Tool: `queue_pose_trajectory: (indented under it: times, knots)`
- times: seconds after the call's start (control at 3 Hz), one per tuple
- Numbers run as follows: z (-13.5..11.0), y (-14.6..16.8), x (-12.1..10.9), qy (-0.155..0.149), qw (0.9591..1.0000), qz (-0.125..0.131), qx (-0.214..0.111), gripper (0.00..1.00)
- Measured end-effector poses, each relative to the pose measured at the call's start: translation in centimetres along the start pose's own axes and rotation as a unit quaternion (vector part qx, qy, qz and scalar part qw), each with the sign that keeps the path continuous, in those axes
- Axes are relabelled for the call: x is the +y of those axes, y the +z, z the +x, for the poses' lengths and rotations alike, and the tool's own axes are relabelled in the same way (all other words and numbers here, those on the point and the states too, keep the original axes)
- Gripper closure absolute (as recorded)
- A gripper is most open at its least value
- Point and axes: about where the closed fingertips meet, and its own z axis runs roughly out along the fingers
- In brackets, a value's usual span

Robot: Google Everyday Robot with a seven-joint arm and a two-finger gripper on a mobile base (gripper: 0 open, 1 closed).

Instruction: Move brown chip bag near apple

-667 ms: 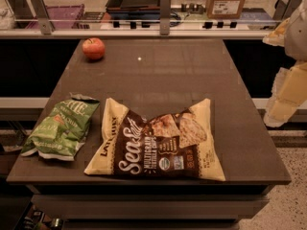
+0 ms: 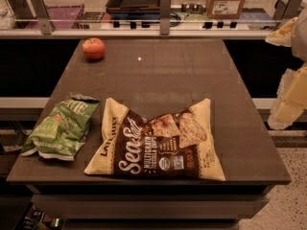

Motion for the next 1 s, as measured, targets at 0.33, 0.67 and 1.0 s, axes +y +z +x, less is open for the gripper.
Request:
queue_pose_trajectory:
  times: [0.33, 0.67, 1.0]
  knots:
    - [-0.4, 1.0, 0.6, -0.003, 0.9982, -0.008, -0.059, 0.00]
    - [-2.6, 2.1, 1.5, -0.008, 0.9892, -0.032, -0.143, 0.00]
    - [-5.5, 2.7, 3.8, -0.020, 0.9776, -0.059, -0.201, 0.00]
